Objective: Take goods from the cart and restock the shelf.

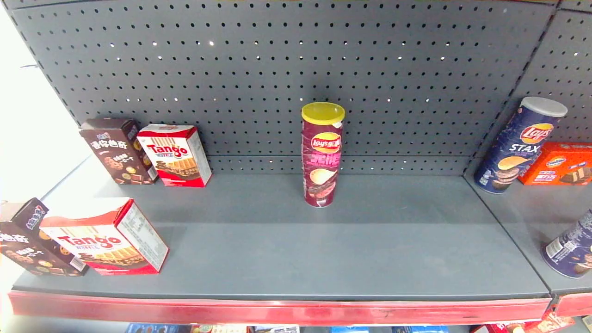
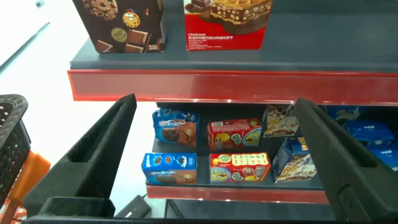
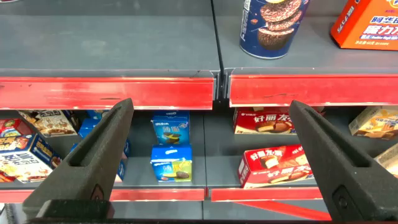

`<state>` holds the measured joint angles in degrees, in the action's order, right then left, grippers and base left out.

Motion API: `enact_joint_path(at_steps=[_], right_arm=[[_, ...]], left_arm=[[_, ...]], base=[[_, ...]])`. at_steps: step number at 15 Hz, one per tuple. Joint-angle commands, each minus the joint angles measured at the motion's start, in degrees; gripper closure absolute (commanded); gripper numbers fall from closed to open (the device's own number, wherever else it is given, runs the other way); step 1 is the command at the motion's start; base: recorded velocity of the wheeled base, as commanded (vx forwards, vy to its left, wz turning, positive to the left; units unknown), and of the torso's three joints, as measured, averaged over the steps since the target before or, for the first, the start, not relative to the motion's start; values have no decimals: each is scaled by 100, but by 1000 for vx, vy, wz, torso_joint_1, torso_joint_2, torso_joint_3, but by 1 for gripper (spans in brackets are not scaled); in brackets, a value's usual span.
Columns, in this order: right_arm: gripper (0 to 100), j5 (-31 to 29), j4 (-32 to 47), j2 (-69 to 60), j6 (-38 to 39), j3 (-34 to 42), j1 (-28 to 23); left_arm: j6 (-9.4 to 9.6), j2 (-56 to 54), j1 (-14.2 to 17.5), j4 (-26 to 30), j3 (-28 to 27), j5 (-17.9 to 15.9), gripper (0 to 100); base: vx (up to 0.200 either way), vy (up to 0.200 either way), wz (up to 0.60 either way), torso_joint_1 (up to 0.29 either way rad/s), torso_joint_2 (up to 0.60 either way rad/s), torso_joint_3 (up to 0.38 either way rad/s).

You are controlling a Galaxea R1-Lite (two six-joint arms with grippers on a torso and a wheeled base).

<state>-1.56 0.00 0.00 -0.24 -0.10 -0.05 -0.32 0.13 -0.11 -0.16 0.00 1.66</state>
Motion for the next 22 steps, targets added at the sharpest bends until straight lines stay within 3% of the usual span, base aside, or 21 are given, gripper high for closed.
enact_joint_path(at_steps=[1,3,12,22], right_arm=[[0,-2,0,0,-2,1,-4],[0,-2,0,0,-11,1,-4],[0,-11,0,0,-2,1,-4],[0,-11,-9,0,33,1,5]], left_arm=[[-3,4,11,-11,0,-8,0],[-3,13,2,-2,0,-8,0],[-3,13,2,-2,0,1,0],[-3,13,2,-2,0,1,0]], base=[[0,0,0,0,0,0],[0,0,0,0,0,0],[0,0,600,6,3,3],[0,0,60,0,1,0]])
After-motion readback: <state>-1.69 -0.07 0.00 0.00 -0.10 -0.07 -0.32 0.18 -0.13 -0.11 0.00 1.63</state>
